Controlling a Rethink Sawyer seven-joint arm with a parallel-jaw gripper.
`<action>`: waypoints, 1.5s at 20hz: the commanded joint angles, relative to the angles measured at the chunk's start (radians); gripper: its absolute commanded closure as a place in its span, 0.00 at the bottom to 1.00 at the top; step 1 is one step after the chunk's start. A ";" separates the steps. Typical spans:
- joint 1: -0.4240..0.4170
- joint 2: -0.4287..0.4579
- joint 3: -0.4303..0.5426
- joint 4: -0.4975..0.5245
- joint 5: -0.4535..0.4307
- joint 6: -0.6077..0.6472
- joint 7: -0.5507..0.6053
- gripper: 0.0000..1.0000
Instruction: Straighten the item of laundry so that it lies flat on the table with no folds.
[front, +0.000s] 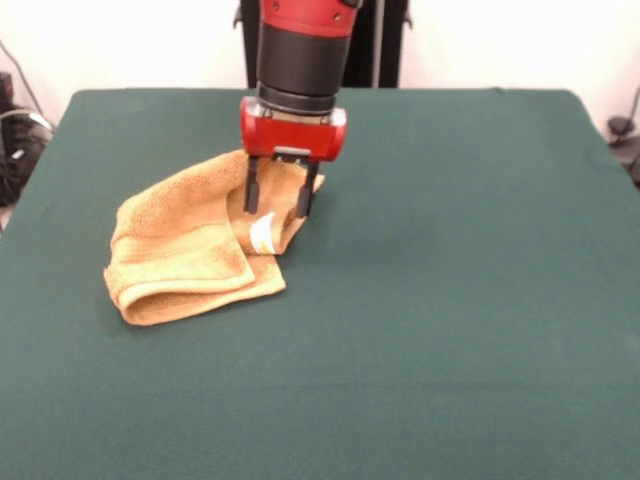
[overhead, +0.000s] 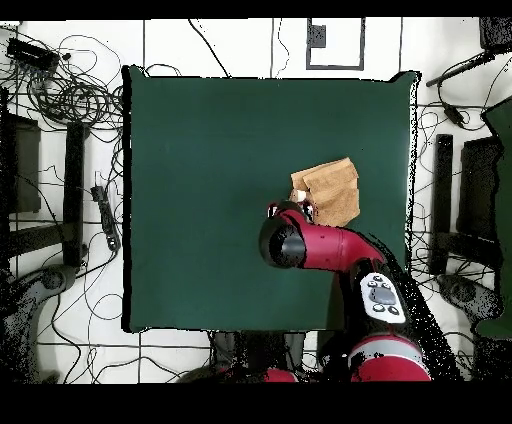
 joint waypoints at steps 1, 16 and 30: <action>-0.028 0.041 0.097 0.030 0.027 0.056 0.146 0.00; -0.085 -0.008 0.112 0.067 0.017 0.107 0.120 0.00; -0.118 0.005 0.131 0.063 -0.001 0.100 0.100 0.00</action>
